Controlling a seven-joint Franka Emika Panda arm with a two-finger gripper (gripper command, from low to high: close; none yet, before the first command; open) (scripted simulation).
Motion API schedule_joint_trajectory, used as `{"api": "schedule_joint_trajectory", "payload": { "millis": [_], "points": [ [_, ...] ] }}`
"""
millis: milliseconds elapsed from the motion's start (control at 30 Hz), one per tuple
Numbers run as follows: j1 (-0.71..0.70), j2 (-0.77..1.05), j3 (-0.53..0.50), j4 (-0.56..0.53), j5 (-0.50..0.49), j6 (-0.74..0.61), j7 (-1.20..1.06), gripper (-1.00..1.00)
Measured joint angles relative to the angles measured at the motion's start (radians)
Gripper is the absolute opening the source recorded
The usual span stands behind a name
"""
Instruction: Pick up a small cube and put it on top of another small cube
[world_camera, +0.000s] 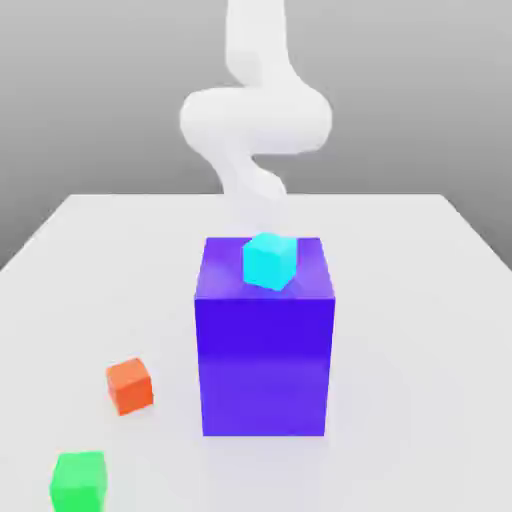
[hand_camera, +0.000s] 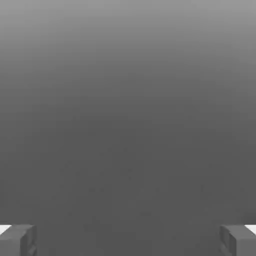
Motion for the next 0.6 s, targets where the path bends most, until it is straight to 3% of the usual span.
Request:
{"api": "schedule_joint_trajectory", "payload": {
  "millis": [600],
  "points": [
    [-0.146,0.658,-0.163,0.151,0.053,0.11,0.028,0.0]
  ]
}}
